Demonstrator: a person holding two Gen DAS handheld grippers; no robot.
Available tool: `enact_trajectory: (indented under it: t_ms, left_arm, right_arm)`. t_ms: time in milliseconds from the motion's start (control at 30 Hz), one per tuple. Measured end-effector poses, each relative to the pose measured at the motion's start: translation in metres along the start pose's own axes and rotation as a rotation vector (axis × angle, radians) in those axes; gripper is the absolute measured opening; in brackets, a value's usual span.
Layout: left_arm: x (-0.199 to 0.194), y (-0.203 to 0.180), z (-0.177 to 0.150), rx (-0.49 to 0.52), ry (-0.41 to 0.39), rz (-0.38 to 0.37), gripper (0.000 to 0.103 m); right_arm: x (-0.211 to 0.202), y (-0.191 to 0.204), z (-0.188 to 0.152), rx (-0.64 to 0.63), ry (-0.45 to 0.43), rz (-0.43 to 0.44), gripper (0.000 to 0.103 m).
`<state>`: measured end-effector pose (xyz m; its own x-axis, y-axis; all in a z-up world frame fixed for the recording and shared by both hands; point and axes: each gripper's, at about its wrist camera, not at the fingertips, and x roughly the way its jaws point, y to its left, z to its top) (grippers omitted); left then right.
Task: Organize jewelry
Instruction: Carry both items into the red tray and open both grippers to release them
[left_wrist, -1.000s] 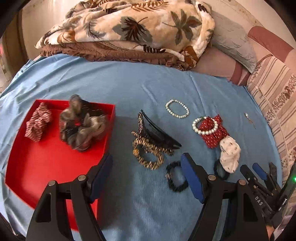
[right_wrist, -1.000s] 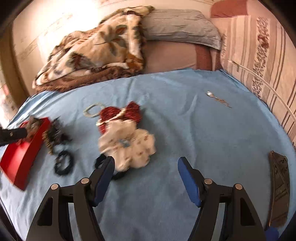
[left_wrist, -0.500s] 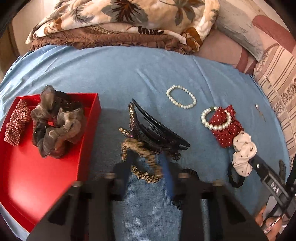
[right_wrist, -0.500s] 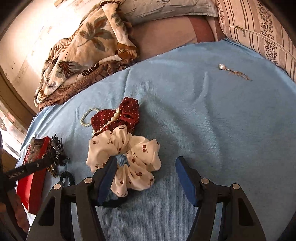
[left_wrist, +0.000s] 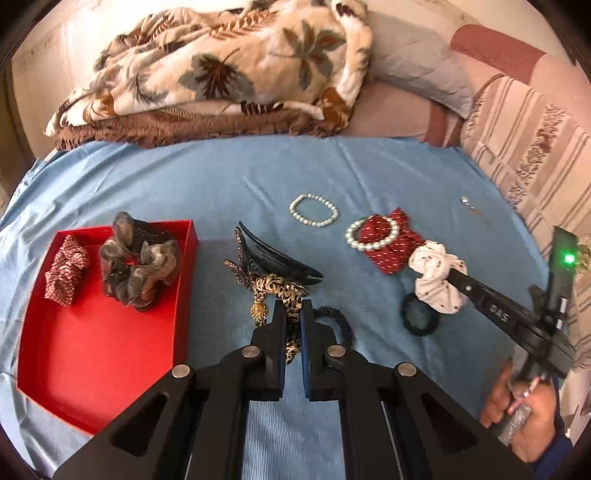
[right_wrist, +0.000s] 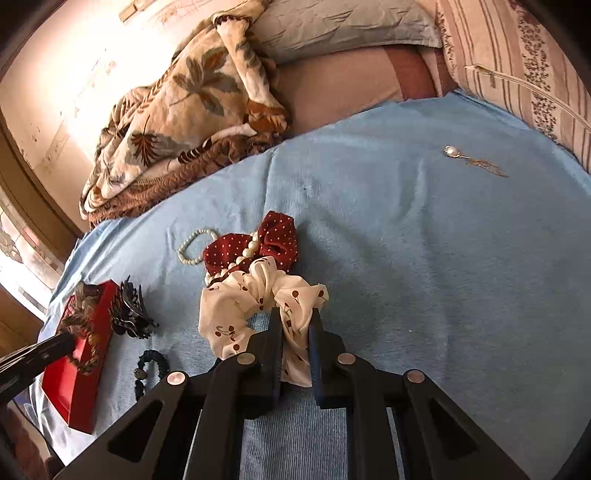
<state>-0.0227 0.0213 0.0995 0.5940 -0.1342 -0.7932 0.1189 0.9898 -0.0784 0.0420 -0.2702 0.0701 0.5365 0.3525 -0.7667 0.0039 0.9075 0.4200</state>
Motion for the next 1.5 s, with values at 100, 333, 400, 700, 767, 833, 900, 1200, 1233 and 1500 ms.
enact_trajectory:
  t_ms: [100, 333, 400, 700, 767, 833, 900, 1200, 1233, 1500]
  left_arm:
    - [-0.018, 0.002, -0.005, -0.002, -0.020, -0.003, 0.006]
    - [-0.057, 0.024, -0.023, -0.044, -0.067, 0.026, 0.006]
    - [-0.065, 0.034, -0.029, -0.055, -0.074, 0.047, 0.006]
    - [-0.092, 0.106, -0.057, -0.115, -0.087, 0.174, 0.006]
    - [-0.097, 0.123, -0.064, -0.137, -0.087, 0.194, 0.006]
    - [-0.102, 0.146, -0.070, -0.171, -0.083, 0.215, 0.006]
    - [-0.105, 0.163, -0.074, -0.190, -0.078, 0.236, 0.006]
    - [-0.090, 0.214, -0.077, -0.205, -0.026, 0.281, 0.006]
    - [-0.083, 0.220, -0.076, -0.203, -0.014, 0.291, 0.006]
    - [-0.057, 0.246, -0.074, -0.224, 0.033, 0.315, 0.007]
  right_arm:
    - [-0.009, -0.001, -0.004, 0.010, -0.010, 0.002, 0.013]
    - [-0.034, 0.010, -0.020, -0.033, -0.050, -0.044, 0.013]
    - [-0.044, 0.012, -0.028, -0.027, -0.054, -0.045, 0.013]
    - [-0.084, 0.057, -0.048, -0.150, -0.054, -0.035, 0.013]
    - [-0.087, 0.077, -0.049, -0.191, -0.044, -0.005, 0.013]
    - [-0.086, 0.102, -0.049, -0.234, -0.025, 0.037, 0.013]
    - [-0.082, 0.125, -0.050, -0.262, 0.000, 0.079, 0.014]
    - [-0.047, 0.239, -0.064, -0.399, 0.124, 0.236, 0.014]
    - [-0.041, 0.252, -0.066, -0.418, 0.136, 0.239, 0.014]
    - [0.003, 0.306, -0.094, -0.515, 0.225, 0.220, 0.014]
